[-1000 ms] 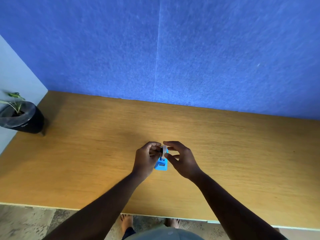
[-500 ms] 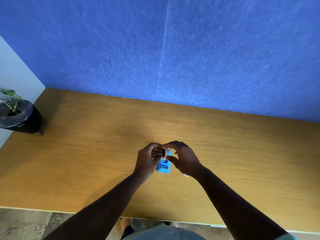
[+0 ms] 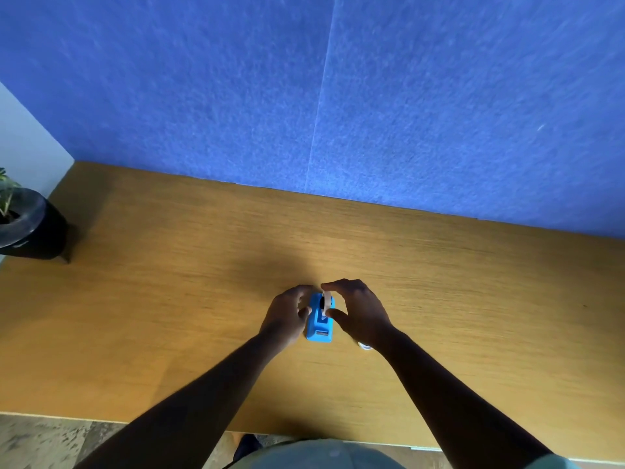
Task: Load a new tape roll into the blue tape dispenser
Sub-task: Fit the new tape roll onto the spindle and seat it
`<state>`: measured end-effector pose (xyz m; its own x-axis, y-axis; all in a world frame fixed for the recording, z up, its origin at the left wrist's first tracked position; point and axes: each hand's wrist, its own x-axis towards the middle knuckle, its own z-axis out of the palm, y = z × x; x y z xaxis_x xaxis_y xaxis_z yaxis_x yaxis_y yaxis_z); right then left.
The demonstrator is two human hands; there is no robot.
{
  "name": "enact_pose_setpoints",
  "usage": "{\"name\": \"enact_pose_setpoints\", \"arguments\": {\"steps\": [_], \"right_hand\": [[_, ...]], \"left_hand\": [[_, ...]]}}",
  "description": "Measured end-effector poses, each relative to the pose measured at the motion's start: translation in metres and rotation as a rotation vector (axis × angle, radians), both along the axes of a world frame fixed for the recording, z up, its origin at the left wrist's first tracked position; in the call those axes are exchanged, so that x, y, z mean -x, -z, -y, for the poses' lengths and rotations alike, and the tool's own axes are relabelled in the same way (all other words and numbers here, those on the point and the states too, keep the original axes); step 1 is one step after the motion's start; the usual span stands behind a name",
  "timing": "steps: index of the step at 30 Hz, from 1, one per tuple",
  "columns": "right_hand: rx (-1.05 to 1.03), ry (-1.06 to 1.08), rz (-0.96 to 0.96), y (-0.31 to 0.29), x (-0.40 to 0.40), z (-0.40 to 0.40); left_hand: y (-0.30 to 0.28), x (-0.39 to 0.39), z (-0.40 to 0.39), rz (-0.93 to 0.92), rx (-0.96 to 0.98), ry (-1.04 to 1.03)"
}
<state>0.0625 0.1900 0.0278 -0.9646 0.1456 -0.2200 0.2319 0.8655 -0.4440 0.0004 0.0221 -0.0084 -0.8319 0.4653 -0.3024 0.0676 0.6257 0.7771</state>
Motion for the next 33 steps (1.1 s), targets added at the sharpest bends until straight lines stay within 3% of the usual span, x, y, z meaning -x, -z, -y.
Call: {"name": "enact_pose_setpoints", "arguments": {"steps": [33], "right_hand": [[-0.020,-0.015,0.096,0.009,0.007,0.002]], "left_hand": [[0.019,0.017,-0.008,-0.007,0.078,0.087]]}}
